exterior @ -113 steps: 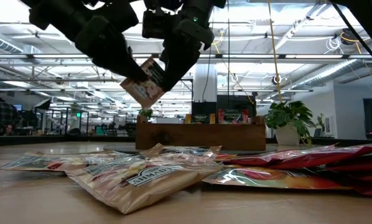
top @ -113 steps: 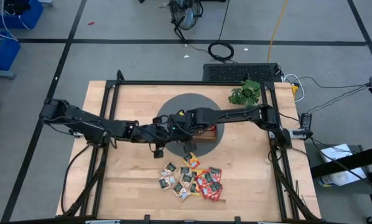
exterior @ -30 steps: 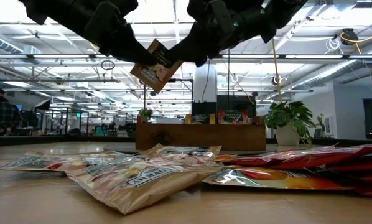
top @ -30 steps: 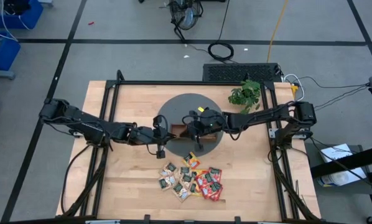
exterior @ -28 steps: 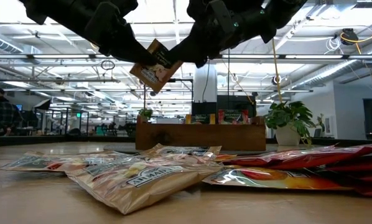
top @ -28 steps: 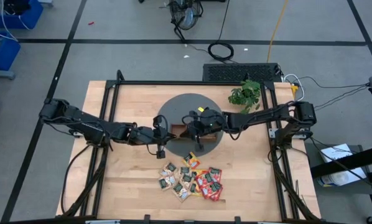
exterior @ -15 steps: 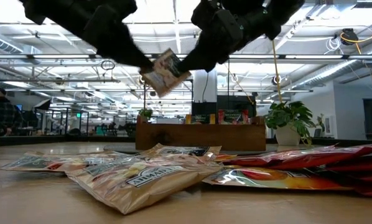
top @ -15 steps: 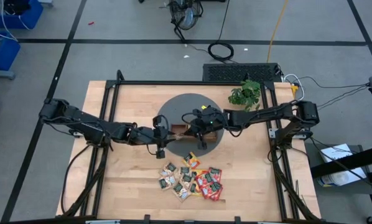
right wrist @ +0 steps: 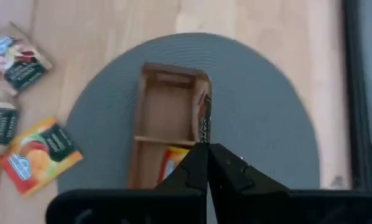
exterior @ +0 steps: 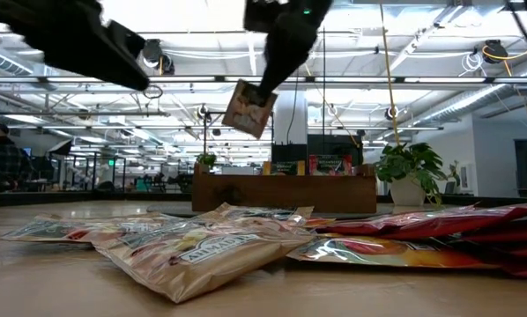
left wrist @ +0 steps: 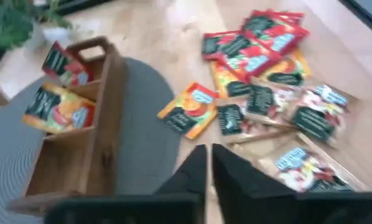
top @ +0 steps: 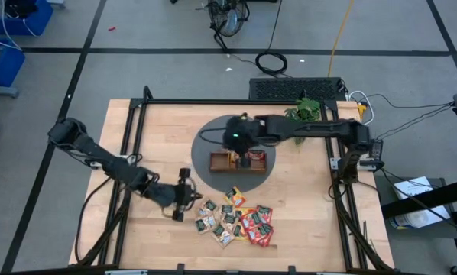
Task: Pick & Place Tea
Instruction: Put the brown tea bag into the left section of the wooden organizer
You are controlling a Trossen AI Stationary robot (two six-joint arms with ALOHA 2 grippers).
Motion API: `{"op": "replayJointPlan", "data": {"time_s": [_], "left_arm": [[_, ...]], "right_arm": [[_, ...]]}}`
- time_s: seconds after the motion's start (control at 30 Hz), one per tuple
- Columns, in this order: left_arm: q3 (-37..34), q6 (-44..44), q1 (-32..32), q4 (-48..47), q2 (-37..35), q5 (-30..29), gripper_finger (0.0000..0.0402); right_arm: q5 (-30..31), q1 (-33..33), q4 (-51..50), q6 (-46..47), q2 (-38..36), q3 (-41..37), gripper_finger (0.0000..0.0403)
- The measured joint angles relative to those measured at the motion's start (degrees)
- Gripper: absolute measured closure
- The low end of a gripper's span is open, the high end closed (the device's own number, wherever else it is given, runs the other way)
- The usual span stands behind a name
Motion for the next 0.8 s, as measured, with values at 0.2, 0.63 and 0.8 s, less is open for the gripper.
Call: {"op": "replayJointPlan", "data": {"time_s": [0.2, 0.63, 0.8], "left_arm": [[-0.8, 0.1, -4.6, -2.9, -0.8, -5.9, 0.0375], [-0.8, 0.6, -7.9, -5.5, -0.8, -7.7, 0.0377], [-0.8, 0.4, -7.3, -5.4, -0.8, -7.9, 0.0382]], "right_arm": [[-1.1, 0.2, -13.7, 0.5, 13.2, 15.1, 0.0403], [-5.7, -2.4, -15.5, 2.0, 20.2, 21.6, 0.0403], [-6.6, -2.9, -15.3, 1.5, 20.2, 21.5, 0.0403]]}}
